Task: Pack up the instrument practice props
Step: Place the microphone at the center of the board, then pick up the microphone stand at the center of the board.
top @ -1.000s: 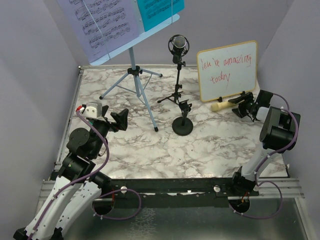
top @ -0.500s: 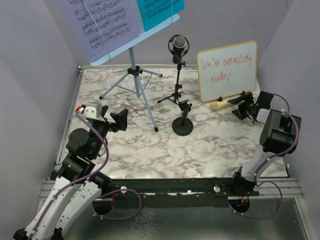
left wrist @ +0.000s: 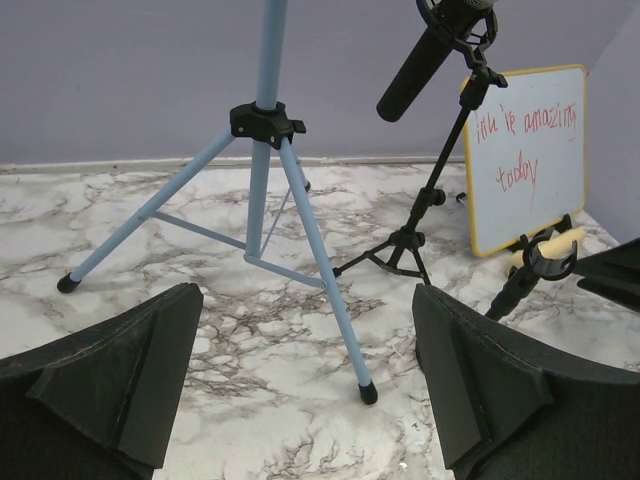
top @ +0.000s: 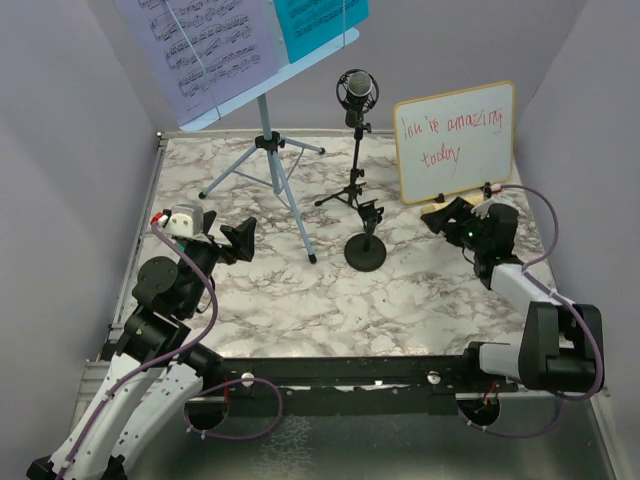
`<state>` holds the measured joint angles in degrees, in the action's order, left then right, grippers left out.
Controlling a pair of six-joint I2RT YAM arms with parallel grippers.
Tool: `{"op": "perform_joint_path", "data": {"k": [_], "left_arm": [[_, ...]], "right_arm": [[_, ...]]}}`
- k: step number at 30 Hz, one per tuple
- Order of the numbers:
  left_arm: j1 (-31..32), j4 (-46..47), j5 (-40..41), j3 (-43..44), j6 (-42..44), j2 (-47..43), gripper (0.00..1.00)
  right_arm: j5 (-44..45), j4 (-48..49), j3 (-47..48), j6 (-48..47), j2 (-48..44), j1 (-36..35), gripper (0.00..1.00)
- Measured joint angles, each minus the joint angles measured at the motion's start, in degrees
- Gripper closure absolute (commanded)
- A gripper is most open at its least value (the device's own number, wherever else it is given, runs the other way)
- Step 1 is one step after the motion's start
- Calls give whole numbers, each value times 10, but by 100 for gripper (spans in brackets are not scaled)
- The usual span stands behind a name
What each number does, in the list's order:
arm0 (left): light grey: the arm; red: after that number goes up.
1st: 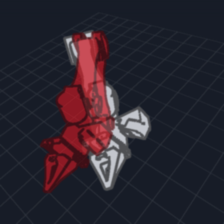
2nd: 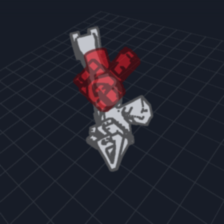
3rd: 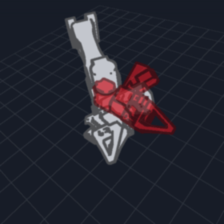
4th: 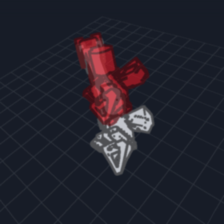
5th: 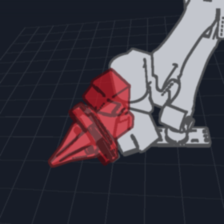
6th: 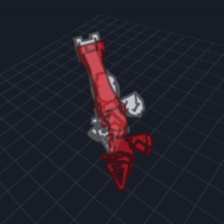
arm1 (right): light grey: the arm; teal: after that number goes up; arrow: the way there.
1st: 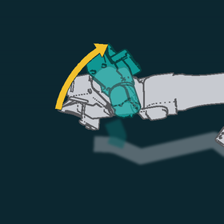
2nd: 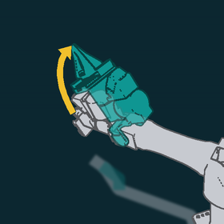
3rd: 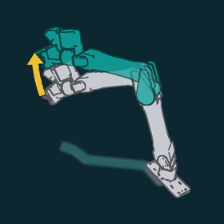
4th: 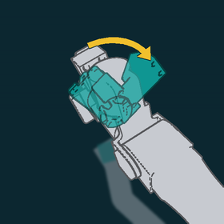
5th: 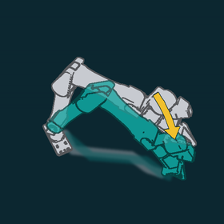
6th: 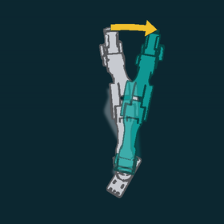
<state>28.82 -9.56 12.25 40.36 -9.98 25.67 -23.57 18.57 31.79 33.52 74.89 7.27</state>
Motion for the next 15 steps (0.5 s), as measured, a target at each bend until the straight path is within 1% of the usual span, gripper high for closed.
{"op": "perform_joint_path", "data": {"k": [3,6,8,12,15], "left_arm": [[0,0,0,0,0,1,6],[0,0,0,0,0,3,6],[0,0,0,0,0,4,6],[-1,0,0,0,0,5,6],[-2,0,-1,-1,0,5,6]], "right_arm": [[11,45,-50,-31,-38,-51,26],[22,89,-88,-52,-62,-91,27],[36,127,-115,-70,-71,-129,27],[48,210,-151,-106,-67,-204,30],[50,273,-162,-136,-43,-242,32]]}}
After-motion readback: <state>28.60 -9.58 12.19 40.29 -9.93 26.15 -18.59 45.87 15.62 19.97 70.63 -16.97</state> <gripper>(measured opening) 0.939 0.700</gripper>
